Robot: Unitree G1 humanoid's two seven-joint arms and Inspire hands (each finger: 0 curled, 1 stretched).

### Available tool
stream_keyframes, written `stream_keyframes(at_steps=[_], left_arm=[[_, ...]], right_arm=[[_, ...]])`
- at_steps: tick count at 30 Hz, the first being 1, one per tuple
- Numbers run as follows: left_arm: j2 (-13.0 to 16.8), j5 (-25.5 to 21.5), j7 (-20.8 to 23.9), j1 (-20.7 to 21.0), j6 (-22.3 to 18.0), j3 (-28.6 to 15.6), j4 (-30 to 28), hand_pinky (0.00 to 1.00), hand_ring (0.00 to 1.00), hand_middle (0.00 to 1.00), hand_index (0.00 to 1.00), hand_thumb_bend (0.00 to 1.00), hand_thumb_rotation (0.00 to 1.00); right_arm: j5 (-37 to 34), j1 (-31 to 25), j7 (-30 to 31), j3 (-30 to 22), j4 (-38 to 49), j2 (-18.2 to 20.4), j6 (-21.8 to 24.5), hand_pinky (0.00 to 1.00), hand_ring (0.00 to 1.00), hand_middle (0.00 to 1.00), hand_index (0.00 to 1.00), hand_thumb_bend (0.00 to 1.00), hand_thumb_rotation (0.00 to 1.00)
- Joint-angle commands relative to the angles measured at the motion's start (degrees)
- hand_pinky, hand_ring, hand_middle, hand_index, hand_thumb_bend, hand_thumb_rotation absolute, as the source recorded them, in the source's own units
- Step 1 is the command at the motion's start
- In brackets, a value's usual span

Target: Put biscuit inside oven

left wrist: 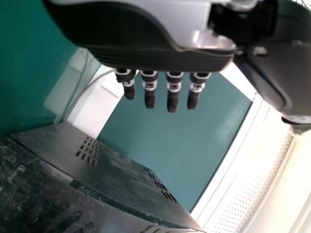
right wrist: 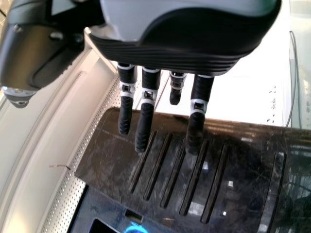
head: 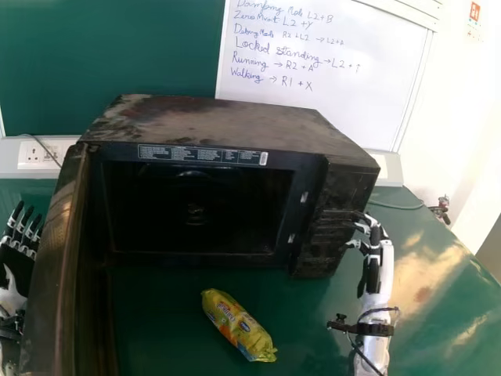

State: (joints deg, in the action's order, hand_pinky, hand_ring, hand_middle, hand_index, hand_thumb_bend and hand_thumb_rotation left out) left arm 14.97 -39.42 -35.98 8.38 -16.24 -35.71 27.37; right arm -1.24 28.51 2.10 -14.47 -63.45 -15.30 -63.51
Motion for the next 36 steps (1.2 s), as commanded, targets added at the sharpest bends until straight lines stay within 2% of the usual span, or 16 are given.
stream_keyframes(at_steps=[1,3,5,10,14,17,18,23,27,30,34,36], left_arm=[[-2.06,0.16,-0.26,-2.24,-0.36,0.05,2.55,0.63,0.68,0.79,0.91,0.11,0.0],[-2.06,0.13,-0.24,-2.24,-0.36,0.01,2.59,0.59,0.67,0.78,0.9,0.11,0.0],[-2.13,0.1,0.21,-2.37,-0.03,0.03,2.17,0.61,0.67,0.77,0.9,0.12,0.0],[-2.12,-0.16,0.46,-2.3,0.45,-0.03,2.05,0.61,0.67,0.78,0.91,0.12,0.0],[-2.13,-0.4,-0.05,-2.23,0.35,-0.07,2.25,0.56,0.67,0.78,0.91,0.11,0.0],[-2.1,-0.37,-0.11,-2.23,0.33,-0.06,2.38,0.58,0.67,0.78,0.9,0.11,0.0],[-2.16,-0.33,0.04,-2.26,0.32,-0.05,2.28,0.6,0.67,0.78,0.9,0.11,0.0],[-2.17,-0.27,-0.2,-2.15,0.11,0.02,2.52,0.59,0.67,0.78,0.91,0.11,0.0],[-2.3,-0.33,0.6,-2.26,0.76,0.04,2.06,0.61,0.68,0.78,0.9,0.12,0.0],[-2.33,-0.22,0.33,-2.28,0.49,0.05,2.07,0.65,0.68,0.78,0.9,0.12,0.0],[-2.26,-0.1,0.09,-2.0,0.14,-0.05,2.5,0.55,0.67,0.78,0.9,0.11,0.0],[-2.36,-0.18,0.37,-2.08,0.41,-0.05,2.15,0.6,0.68,0.79,0.9,0.11,0.0]], right_arm=[[3.46,-5.13,-2.13,1.35,-2.69,0.03,-1.57,0.33,0.43,0.56,0.71,1.0,0.97],[5.23,-5.24,-3.82,2.26,-2.54,-0.53,-2.4,0.34,0.44,0.57,0.72,1.0,0.96],[7.49,-5.36,-5.78,3.48,-2.22,-1.39,-3.06,0.36,0.45,0.58,0.73,1.0,0.95],[15.33,-5.66,-12.14,7.25,-0.39,-4.84,-3.9,0.3,0.4,0.59,0.76,1.0,0.93],[18.67,-6.22,-15.08,9.69,1.8,-6.48,-3.04,0.36,0.46,0.59,0.76,1.0,0.89],[23.81,-6.97,-19.42,11.74,4.6,-8.35,-1.86,0.4,0.5,0.6,0.77,1.0,0.9],[24.59,-7.16,-19.57,12.41,5.41,-8.88,-1.79,0.41,0.51,0.61,0.77,1.0,0.9],[26.52,-8.53,-17.91,15.14,11.42,-11.54,-0.46,0.38,0.51,0.65,0.8,1.0,0.86],[29.87,-10.51,-17.84,15.98,19.43,-13.64,3.38,0.48,0.56,0.65,0.81,1.0,0.86],[31.1,-12.49,-16.95,15.89,25.91,-14.52,6.68,0.48,0.55,0.65,0.81,1.0,0.85],[33.46,-14.72,-17.45,15.66,32.82,-15.23,9.89,0.46,0.53,0.64,0.8,1.0,0.84],[34.09,-15.71,-17.09,15.65,35.75,-15.49,11.57,0.47,0.54,0.63,0.81,1.0,0.83]])
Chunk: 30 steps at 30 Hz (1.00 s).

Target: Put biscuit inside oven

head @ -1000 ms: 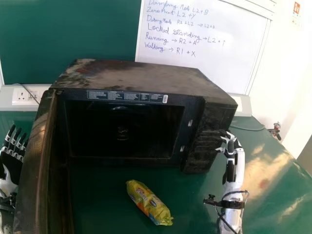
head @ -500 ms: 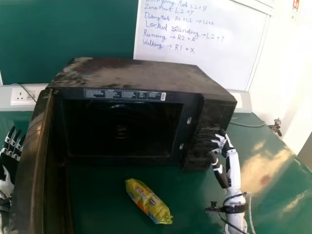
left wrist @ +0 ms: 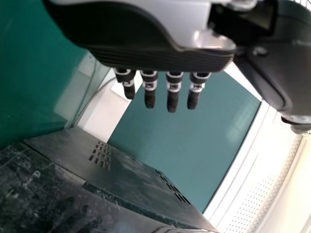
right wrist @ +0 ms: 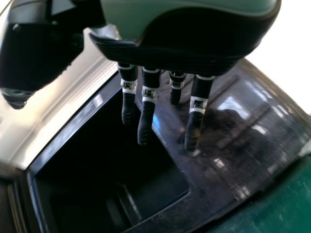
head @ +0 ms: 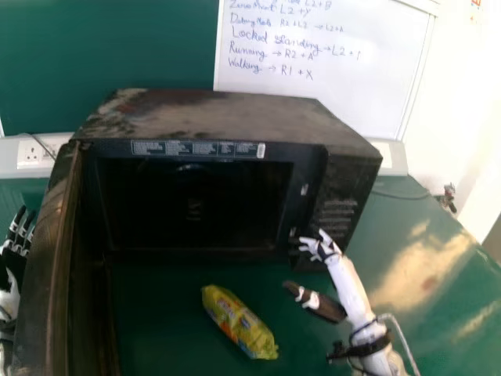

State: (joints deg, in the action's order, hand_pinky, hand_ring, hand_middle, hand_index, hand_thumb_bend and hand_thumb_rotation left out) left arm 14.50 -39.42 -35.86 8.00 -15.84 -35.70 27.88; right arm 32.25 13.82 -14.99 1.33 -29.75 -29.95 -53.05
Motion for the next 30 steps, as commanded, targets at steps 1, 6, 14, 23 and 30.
stream_keyframes(at_steps=[1,6,14,23,30], left_arm=[[-1.89,-0.24,0.28,-1.73,0.16,-0.06,1.51,0.61,0.69,0.79,0.9,0.11,0.0],[-1.9,-0.26,0.46,-1.92,0.49,0.0,1.08,0.61,0.69,0.79,0.91,0.12,0.0],[-1.81,-0.46,-0.26,-1.53,0.1,-0.22,1.92,0.62,0.68,0.78,0.9,0.11,0.0],[-1.94,-0.35,-0.33,-1.49,-0.22,-0.23,2.0,0.56,0.67,0.78,0.9,0.11,0.0],[-1.83,-0.36,-0.5,-1.34,-0.21,-0.42,2.28,0.55,0.66,0.78,0.9,0.11,0.0]], right_arm=[[0.97,-1.48,0.23,-0.14,3.43,-0.97,2.06,0.47,0.54,0.63,0.81,1.0,0.83],[2.92,-3.28,0.93,0.08,9.07,-1.63,6.49,0.48,0.55,0.63,0.82,1.0,0.84],[4.16,-5.09,1.94,0.57,14.6,-2.31,11.09,0.49,0.56,0.64,0.82,1.0,0.86],[5.7,-6.64,3.36,0.99,19.68,-2.87,14.78,0.52,0.58,0.66,0.82,1.0,0.87],[6.81,-8.18,6.53,1.39,25.17,-3.17,18.66,0.55,0.62,0.68,0.82,1.0,0.86]])
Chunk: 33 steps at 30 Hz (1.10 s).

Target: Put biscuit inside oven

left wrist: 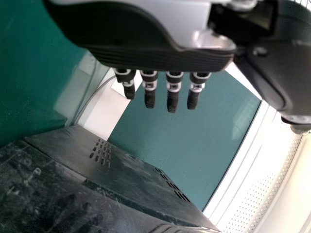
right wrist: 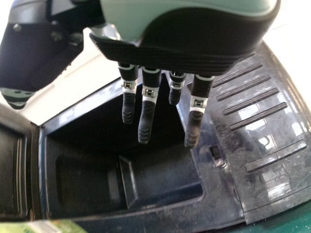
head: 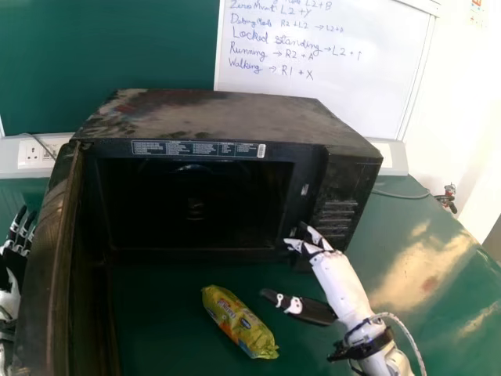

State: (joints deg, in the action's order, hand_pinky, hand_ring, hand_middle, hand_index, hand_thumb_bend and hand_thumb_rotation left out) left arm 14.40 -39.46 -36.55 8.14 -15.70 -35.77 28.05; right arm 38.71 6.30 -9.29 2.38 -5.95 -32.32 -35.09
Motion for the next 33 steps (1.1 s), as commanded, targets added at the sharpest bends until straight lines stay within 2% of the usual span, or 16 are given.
stream_keyframes(at_steps=[1,3,7,10,14,22,27,33], left_arm=[[-1.68,-0.19,0.36,-1.49,-0.3,-0.32,2.11,0.56,0.66,0.78,0.9,0.11,0.0],[-1.66,-0.26,0.38,-1.47,-0.13,-0.31,2.09,0.6,0.67,0.78,0.9,0.11,0.0],[-1.77,-0.27,0.43,-1.49,-0.23,-0.27,1.9,0.55,0.66,0.78,0.9,0.11,0.0],[-1.84,-0.29,0.6,-1.63,0.01,-0.18,1.5,0.57,0.68,0.79,0.9,0.11,0.0],[-1.77,-0.22,1.02,-1.72,0.33,-0.09,1.36,0.61,0.68,0.79,0.9,0.12,0.0],[-1.62,-0.5,-0.22,-1.22,-0.38,-0.39,2.7,0.59,0.68,0.79,0.91,0.1,0.0],[-1.45,-0.37,-0.37,-0.91,-0.73,-0.53,3.29,0.53,0.66,0.77,0.9,0.11,0.0],[-1.52,-0.48,-0.28,-1.0,-0.43,-0.54,3.03,0.53,0.65,0.78,0.9,0.1,0.0]], right_arm=[[0.8,-0.78,1.15,0.43,2.08,-0.83,1.23,0.54,0.62,0.68,0.82,1.0,0.86],[1.57,-0.95,1.67,0.64,3.19,-0.79,2.21,0.54,0.62,0.68,0.82,1.0,0.86],[2.41,-1.14,3.71,1.16,5.3,-0.87,4.54,0.52,0.63,0.69,0.82,1.0,0.84],[3.38,-1.43,5.88,1.61,7.55,-1.05,6.91,0.52,0.64,0.7,0.82,1.0,0.85],[4.01,-1.91,10.58,2.46,11.41,-1.35,10.92,0.53,0.66,0.7,0.82,1.0,0.87],[3.95,-1.05,20.76,4.07,17.46,-2.4,17.11,0.54,0.67,0.7,0.81,1.0,0.9],[4.18,0.3,22.56,4.97,18.24,-3.19,16.84,0.54,0.66,0.7,0.8,1.0,0.91],[3.63,1.62,25.54,5.74,19.47,-3.7,17.11,0.55,0.67,0.72,0.81,1.0,0.89]])
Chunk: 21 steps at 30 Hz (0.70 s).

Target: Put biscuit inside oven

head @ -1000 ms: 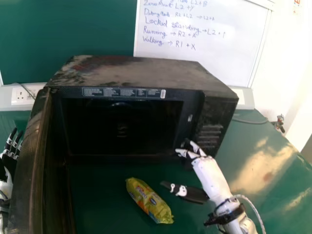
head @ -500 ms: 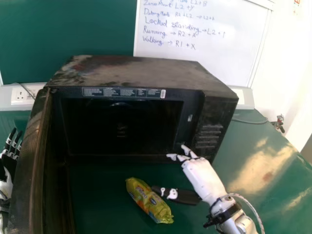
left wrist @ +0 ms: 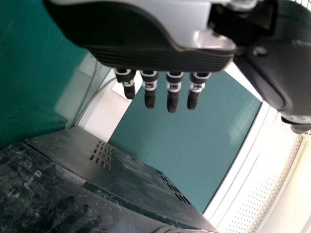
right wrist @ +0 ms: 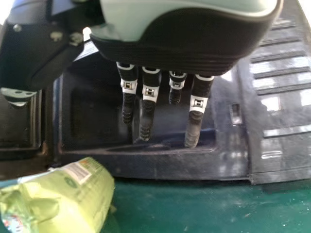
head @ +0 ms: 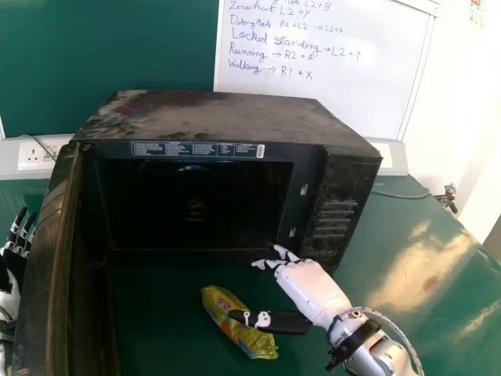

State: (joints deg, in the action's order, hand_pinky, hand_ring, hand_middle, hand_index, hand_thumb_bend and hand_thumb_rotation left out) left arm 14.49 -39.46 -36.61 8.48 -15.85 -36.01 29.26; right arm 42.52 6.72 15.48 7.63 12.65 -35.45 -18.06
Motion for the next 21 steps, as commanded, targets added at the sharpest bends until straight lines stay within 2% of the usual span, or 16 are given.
stream_keyframes(at_steps=[1,11,14,18,21], left_arm=[[-1.62,-0.46,-0.16,-1.36,-0.25,-0.3,1.82,0.55,0.66,0.78,0.9,0.11,0.0],[-2.09,-0.18,0.73,-1.84,-0.02,0.0,0.49,0.6,0.68,0.79,0.9,0.1,0.0],[-2.0,-0.35,0.56,-1.8,0.12,-0.03,0.55,0.66,0.69,0.79,0.9,0.1,0.0],[-1.9,-0.43,0.35,-1.7,0.06,-0.1,0.82,0.57,0.67,0.79,0.91,0.1,0.0],[-1.96,-0.55,0.54,-1.62,0.31,-0.14,0.81,0.54,0.66,0.78,0.9,0.1,0.0]], right_arm=[[-0.13,1.32,1.07,0.56,1.07,-0.6,0.12,0.55,0.67,0.72,0.81,1.0,0.88],[0.62,2.19,5.37,1.43,2.92,-1.03,2.28,0.54,0.67,0.71,0.81,1.0,0.87],[0.86,2.37,7.51,1.82,3.8,-0.99,3.82,0.54,0.68,0.73,0.81,1.0,0.86],[1.05,2.44,10.11,2.18,5.19,-0.86,5.85,0.55,0.69,0.74,0.82,1.0,0.85],[1.09,2.62,11.34,2.41,5.53,-0.88,6.78,0.55,0.69,0.74,0.82,1.0,0.85]])
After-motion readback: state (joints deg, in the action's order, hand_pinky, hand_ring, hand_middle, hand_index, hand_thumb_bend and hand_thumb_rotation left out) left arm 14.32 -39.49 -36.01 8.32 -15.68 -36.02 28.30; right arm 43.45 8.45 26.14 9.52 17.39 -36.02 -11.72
